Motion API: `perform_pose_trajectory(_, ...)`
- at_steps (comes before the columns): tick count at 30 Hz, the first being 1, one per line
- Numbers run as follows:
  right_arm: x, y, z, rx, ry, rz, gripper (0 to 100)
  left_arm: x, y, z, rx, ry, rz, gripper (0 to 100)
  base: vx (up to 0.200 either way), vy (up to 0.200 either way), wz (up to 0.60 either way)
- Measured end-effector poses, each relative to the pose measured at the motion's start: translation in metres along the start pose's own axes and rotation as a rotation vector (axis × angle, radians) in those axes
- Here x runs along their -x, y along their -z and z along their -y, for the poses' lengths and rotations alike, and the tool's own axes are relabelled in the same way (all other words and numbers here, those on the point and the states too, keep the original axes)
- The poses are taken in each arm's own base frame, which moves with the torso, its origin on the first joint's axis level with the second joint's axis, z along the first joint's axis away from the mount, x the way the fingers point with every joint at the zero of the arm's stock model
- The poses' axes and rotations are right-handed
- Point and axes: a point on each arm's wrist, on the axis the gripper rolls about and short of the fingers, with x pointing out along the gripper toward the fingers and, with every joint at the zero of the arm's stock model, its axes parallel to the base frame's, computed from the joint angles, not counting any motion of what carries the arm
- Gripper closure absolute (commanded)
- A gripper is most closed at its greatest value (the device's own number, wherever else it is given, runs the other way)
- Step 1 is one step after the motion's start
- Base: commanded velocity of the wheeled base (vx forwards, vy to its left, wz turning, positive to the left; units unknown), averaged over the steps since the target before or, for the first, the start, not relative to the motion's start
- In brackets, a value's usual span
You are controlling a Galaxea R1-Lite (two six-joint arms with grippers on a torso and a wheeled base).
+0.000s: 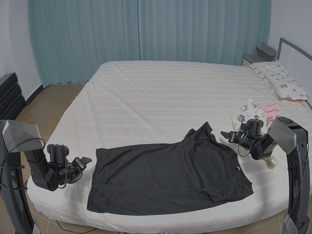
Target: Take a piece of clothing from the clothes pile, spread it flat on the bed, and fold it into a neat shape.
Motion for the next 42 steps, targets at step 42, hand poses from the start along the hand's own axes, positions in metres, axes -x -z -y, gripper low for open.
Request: perform_pose_trajectory(42,-0.019,-0.003,-0.015,-0.119,0.040,0.055,0,0.000,-0.001,0.001,0.000,0.003,0.003,0,0.000,0.000,0.00)
